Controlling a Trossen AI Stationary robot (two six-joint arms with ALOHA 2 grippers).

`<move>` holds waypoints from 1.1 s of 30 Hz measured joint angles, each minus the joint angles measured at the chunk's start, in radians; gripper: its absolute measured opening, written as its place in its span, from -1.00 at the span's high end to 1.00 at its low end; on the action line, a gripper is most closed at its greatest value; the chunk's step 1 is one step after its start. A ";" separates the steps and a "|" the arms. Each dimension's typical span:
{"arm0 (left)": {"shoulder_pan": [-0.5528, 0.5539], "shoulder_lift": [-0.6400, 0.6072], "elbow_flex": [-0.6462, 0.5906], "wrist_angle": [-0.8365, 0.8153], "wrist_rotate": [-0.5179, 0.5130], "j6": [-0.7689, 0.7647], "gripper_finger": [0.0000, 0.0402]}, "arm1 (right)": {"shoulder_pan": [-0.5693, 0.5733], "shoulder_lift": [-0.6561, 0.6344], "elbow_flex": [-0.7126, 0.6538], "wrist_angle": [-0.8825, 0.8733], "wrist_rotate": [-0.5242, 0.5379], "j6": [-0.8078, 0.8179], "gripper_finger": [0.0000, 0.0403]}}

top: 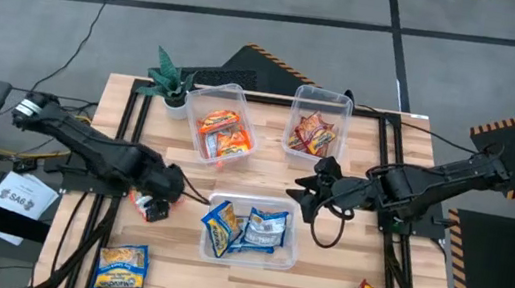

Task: Sort Maruchan noodles
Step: Put the orange bag into the top left transparent bin

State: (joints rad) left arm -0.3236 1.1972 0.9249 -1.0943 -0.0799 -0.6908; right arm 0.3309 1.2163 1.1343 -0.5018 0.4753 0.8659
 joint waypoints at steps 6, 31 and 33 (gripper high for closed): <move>0.090 0.040 -0.035 -0.002 -0.001 -0.057 -0.75 | 0.001 0.000 0.000 -0.004 -0.001 -0.002 -0.21; 0.133 0.031 -0.358 0.296 -0.009 -0.317 -0.76 | 0.001 0.000 0.000 -0.017 -0.003 -0.002 -0.21; 0.133 0.031 -0.369 0.307 -0.015 -0.326 -0.76 | 0.001 0.000 0.000 -0.018 -0.003 -0.002 -0.21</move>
State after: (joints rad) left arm -0.1905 1.2281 0.5559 -0.7871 -0.0944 -1.0166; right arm 0.3317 1.2163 1.1343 -0.5195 0.4726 0.8635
